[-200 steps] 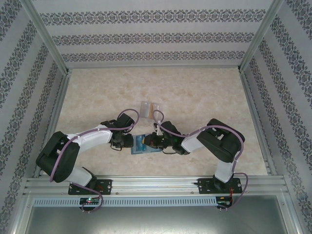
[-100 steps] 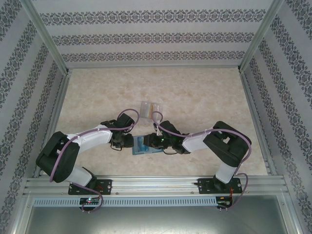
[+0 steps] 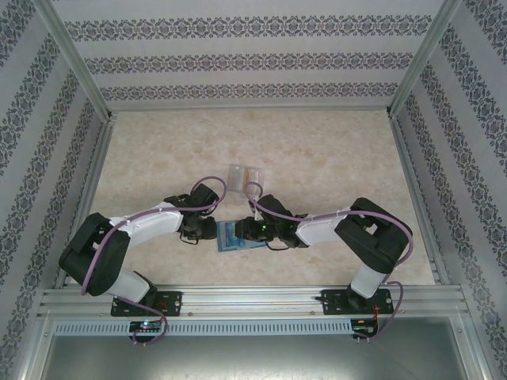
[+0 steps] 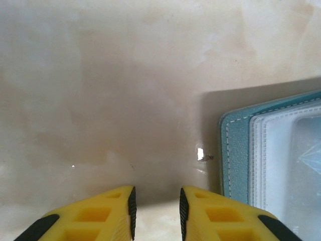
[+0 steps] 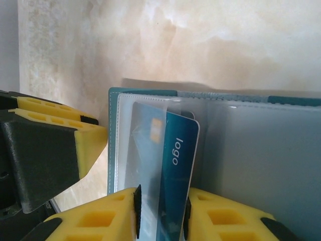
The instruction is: Put the credit cards into the card holder
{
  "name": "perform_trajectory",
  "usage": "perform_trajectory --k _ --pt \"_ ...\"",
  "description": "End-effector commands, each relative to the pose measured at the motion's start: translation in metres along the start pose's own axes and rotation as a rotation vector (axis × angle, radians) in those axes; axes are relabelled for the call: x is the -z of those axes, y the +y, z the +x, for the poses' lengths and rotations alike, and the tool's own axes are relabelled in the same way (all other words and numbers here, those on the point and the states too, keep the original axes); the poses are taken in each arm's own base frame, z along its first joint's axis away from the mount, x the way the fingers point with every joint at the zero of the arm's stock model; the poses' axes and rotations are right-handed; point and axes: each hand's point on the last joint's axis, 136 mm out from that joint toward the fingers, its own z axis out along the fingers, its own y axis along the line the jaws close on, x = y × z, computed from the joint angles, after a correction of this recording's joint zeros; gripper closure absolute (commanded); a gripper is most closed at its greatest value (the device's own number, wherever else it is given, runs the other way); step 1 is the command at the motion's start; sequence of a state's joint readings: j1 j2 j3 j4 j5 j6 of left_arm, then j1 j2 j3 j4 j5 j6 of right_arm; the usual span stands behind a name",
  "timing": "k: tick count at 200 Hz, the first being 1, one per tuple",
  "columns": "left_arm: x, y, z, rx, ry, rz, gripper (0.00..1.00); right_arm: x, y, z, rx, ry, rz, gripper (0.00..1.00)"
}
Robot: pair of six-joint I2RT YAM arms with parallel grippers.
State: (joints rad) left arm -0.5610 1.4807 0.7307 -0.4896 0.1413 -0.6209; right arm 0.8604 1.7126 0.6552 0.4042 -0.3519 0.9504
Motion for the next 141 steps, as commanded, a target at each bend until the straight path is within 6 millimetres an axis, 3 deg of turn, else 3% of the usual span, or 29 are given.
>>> perform_trajectory --k 1,27,57,141 --pt "-0.011 -0.033 0.001 -0.030 0.025 0.152 0.71 0.001 -0.006 0.003 0.039 0.003 0.061 0.69" --pt "-0.010 -0.035 0.000 -0.025 0.018 0.170 0.74 0.004 -0.005 0.006 0.064 0.016 0.084 0.67" --pt "-0.006 -0.036 -0.002 -0.035 0.013 0.167 0.74 0.014 -0.012 0.002 0.102 0.005 0.179 0.57" --pt "-0.007 -0.037 -0.002 -0.037 0.022 0.169 0.74 0.016 -0.012 0.001 0.155 -0.002 0.240 0.63"
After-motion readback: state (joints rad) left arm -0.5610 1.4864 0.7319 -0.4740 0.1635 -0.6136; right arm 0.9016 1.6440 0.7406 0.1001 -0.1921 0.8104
